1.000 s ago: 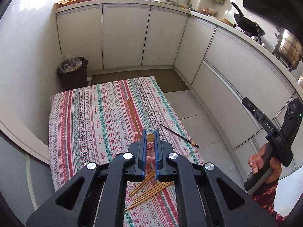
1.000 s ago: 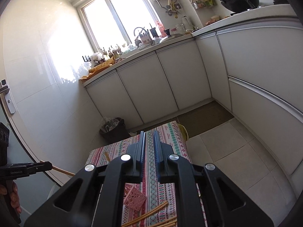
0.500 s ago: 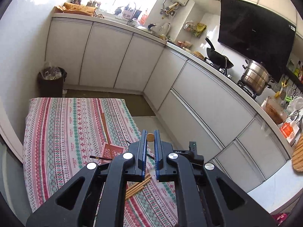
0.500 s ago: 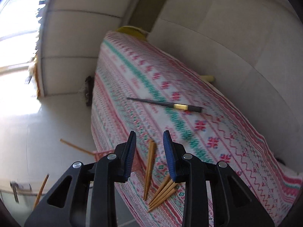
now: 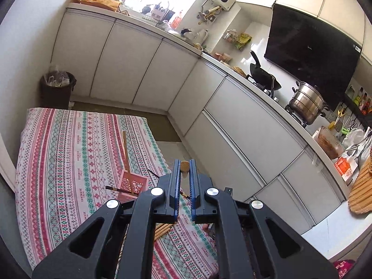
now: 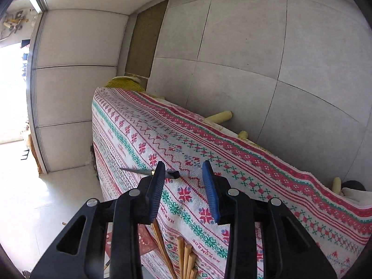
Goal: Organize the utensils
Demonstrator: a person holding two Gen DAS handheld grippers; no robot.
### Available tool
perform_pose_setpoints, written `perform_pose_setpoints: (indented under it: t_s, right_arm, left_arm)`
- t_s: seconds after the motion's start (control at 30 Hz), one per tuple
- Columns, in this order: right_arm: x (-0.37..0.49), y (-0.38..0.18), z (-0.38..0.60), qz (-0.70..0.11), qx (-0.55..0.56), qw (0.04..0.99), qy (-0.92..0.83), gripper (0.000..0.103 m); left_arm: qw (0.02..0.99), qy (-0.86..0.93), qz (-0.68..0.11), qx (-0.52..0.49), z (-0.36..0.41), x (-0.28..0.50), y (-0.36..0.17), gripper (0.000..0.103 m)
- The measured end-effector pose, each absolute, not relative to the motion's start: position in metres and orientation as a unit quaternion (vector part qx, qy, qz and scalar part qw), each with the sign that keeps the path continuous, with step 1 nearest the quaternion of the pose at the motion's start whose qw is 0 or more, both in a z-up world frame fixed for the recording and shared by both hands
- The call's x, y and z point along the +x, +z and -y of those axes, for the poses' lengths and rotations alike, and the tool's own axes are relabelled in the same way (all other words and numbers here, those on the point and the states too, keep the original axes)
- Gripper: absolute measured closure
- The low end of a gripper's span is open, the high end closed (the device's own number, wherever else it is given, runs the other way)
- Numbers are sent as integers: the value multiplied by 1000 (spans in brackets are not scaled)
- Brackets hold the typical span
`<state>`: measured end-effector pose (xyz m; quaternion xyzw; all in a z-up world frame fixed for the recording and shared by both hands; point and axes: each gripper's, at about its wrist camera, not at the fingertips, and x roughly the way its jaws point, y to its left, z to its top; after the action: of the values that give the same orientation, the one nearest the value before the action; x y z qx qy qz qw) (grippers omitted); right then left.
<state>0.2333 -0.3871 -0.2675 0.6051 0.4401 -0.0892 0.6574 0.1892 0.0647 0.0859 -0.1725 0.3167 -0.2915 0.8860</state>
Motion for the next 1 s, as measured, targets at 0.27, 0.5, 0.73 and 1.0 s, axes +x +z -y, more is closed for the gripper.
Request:
perform_pose_setpoints:
  t_s: [0.27, 0.5, 0.73, 1.0]
  right_arm:
    - [237, -261, 376, -399, 613, 674, -101, 68]
    - [238, -258, 369, -376, 626, 676, -103, 68]
    - [241, -251, 366, -332, 644, 685, -76, 68]
    - [252, -258, 357, -337, 650, 675, -89, 68]
  left_arm:
    - [886, -284, -323, -175, -73, 189, 81, 97]
    - [886, -282, -322, -178, -81, 185, 81, 97]
    - [886, -279, -324, -181, -85, 185, 82, 97]
    - [885, -276, -326, -185, -87, 187, 82, 97]
